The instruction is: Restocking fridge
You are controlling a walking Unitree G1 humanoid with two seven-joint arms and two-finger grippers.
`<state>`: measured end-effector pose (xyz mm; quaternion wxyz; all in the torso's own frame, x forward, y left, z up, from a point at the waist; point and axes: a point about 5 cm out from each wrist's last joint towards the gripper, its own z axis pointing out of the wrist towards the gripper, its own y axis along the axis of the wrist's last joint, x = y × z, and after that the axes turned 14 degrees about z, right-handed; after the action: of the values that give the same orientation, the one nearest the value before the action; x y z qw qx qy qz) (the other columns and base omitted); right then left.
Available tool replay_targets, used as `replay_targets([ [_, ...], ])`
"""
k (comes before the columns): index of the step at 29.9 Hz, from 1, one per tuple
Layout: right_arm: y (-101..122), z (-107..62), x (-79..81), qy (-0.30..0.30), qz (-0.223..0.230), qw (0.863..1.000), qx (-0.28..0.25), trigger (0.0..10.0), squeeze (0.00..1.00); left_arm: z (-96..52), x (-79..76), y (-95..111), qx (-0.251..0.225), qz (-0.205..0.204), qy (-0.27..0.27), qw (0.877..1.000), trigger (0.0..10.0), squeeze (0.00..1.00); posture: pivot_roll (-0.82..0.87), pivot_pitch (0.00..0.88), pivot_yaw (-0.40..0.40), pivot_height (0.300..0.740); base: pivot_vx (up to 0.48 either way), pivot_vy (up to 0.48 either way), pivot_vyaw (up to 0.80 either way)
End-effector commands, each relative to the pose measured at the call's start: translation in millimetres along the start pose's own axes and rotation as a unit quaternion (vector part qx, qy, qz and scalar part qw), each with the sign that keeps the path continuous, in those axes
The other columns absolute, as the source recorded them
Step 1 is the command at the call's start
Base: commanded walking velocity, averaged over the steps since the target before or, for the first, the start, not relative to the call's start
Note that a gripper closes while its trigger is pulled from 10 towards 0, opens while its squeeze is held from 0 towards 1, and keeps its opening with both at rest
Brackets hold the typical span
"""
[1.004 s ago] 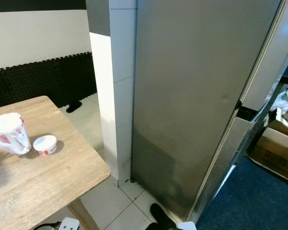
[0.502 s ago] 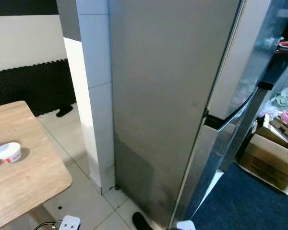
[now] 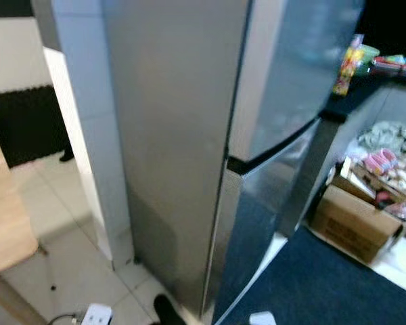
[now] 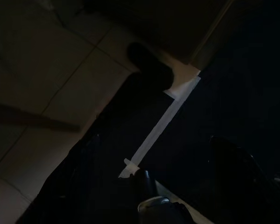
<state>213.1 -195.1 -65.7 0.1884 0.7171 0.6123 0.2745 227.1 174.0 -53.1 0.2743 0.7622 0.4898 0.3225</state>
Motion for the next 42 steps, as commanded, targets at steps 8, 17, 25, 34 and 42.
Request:
replay_targets([
  [8, -6.9, -2.3, -7.2, -0.011, 0.003, 1.000, 0.011, 10.0, 0.00, -2.1, -1.4, -8.9, 0.022, 0.003, 0.002, 1.000, 10.0, 0.00, -0.04, 0.101, 0.004, 0.740, 0.000, 0.000, 0.00],
  [17, -6.9, -2.1, -6.2, -0.010, 0.002, 1.000, 0.010, 10.0, 0.00, -2.4, -1.7, -9.2, 0.020, 0.001, 0.001, 1.000, 10.0, 0.00, -0.04, 0.102, 0.005, 0.740, 0.000, 0.000, 0.00],
  [25, -8.0, -2.2, -5.9, -0.009, 0.001, 1.000, 0.012, 10.0, 0.00, -2.6, 0.0, -10.8, 0.027, -0.005, 0.006, 1.000, 10.0, 0.00, -0.04, 0.100, 0.006, 0.740, 0.000, 0.000, 0.00],
  [34, -8.6, -2.1, -5.4, -0.009, -0.001, 1.000, 0.012, 10.0, 0.00, -2.1, -0.3, -9.5, 0.025, 0.005, -0.001, 1.000, 10.0, 0.00, -0.04, 0.088, 0.008, 0.740, 0.000, 0.244, 0.00],
  [42, -7.6, -1.8, -4.9, -0.009, 0.001, 1.000, 0.011, 10.0, 0.00, -0.9, -0.2, -6.0, 0.020, 0.015, -0.003, 1.000, 10.0, 0.00, -0.04, 0.085, 0.012, 0.740, 0.000, 0.068, 0.00],
])
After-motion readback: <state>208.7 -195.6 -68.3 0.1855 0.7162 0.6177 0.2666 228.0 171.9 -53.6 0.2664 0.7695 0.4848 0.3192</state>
